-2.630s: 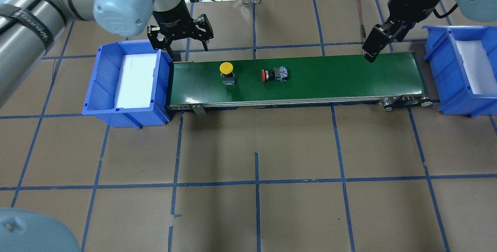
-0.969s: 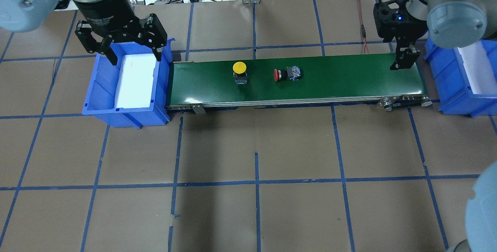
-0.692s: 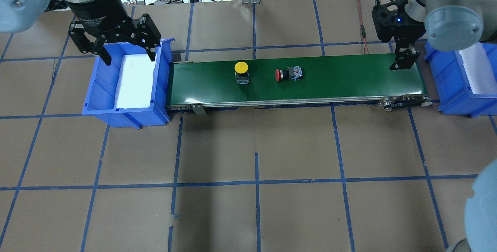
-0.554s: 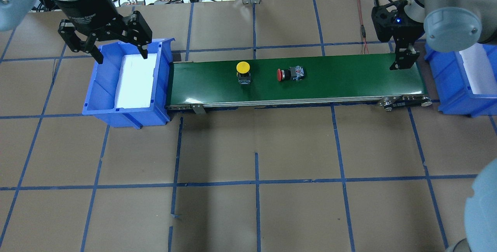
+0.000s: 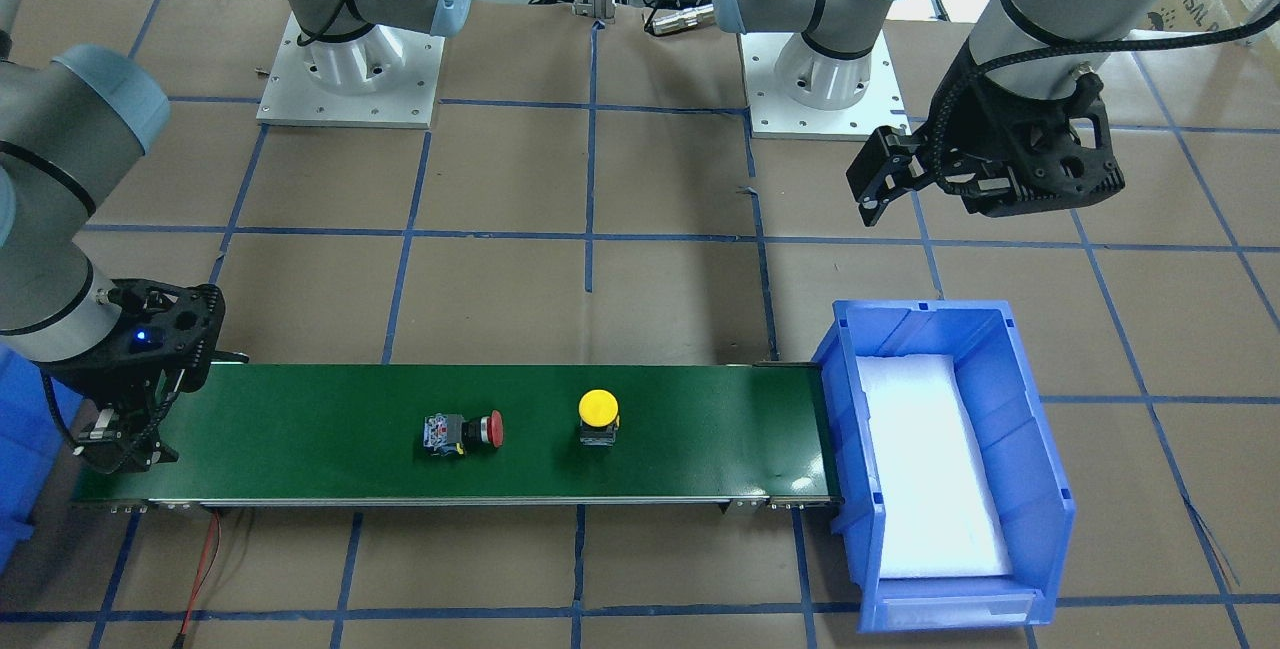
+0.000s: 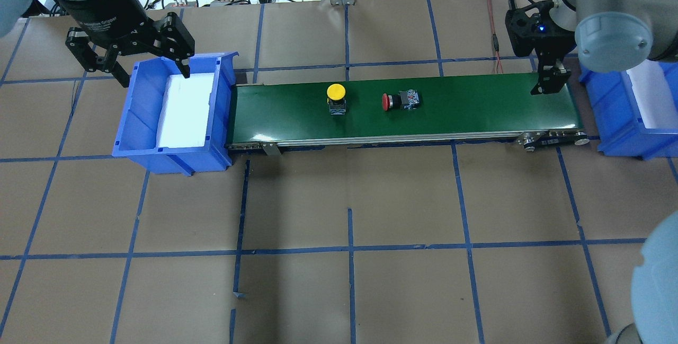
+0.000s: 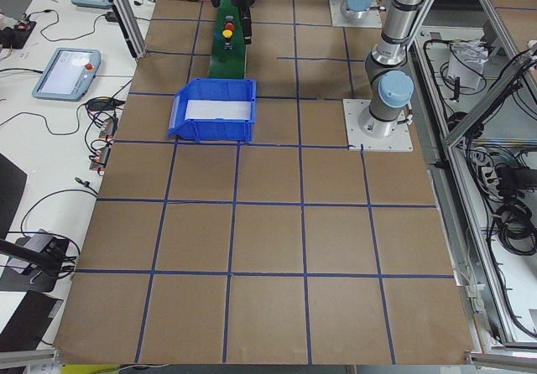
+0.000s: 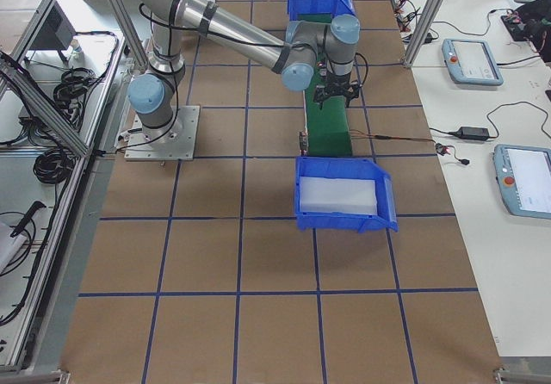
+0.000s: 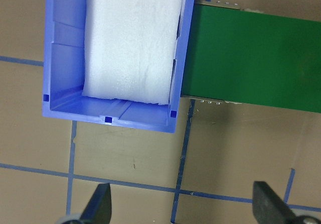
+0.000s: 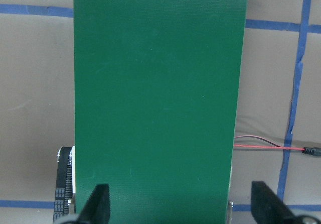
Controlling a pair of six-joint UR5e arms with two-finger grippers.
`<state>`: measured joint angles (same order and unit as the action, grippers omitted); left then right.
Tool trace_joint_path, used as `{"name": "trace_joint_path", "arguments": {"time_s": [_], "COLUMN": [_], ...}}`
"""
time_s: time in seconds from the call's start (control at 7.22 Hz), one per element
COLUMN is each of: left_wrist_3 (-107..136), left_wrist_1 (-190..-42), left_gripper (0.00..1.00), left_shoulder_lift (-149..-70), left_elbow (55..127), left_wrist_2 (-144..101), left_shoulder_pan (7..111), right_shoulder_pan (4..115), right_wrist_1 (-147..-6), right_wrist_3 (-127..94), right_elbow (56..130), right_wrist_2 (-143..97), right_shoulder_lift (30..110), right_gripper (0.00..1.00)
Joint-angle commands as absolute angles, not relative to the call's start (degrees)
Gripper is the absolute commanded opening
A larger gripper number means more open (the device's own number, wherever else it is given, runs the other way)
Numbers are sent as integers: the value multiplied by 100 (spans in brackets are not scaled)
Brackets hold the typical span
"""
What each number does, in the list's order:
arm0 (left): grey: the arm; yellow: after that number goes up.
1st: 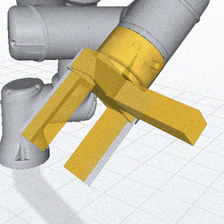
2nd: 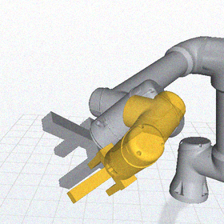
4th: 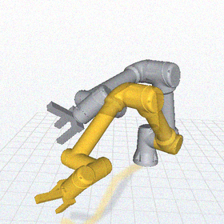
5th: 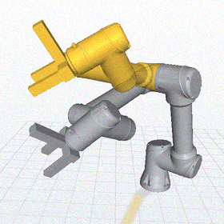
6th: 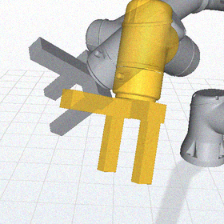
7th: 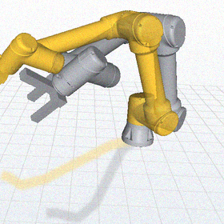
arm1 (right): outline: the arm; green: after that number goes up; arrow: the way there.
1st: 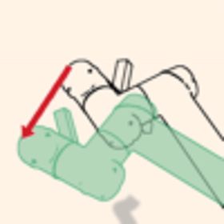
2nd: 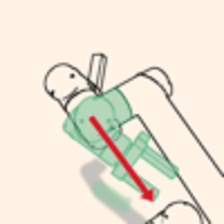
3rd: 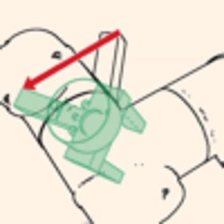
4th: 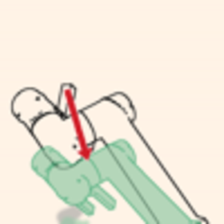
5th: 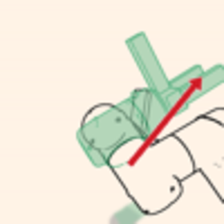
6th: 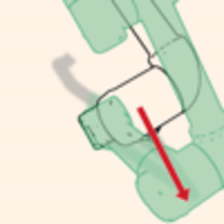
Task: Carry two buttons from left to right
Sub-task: 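Hold the right gripper open over the belt as the buttons approach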
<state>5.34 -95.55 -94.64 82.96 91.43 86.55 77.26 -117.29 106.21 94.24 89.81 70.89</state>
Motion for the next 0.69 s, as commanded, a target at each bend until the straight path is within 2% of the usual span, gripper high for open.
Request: {"name": "trace_joint_path", "arguments": {"time_s": [0.0, 0.55], "left_wrist_3": [536, 721], "left_wrist_1": [-9554, -9360], "left_gripper": [100, 100], "left_shoulder_lift": [-9448, -9404], "left_elbow": [8332, 8473], "left_wrist_2": [9141, 9149], "left_shoulder_pan": [8666, 8684], "right_shoulder_pan": [7743, 8033], "right_wrist_1": [-11733, -11847], "right_wrist_3": [10574, 10459], "right_elbow": [9431, 9422], "right_wrist_2": [8982, 9000], "right_shoulder_lift": [7040, 6900], "right_gripper": [99, 99]}}
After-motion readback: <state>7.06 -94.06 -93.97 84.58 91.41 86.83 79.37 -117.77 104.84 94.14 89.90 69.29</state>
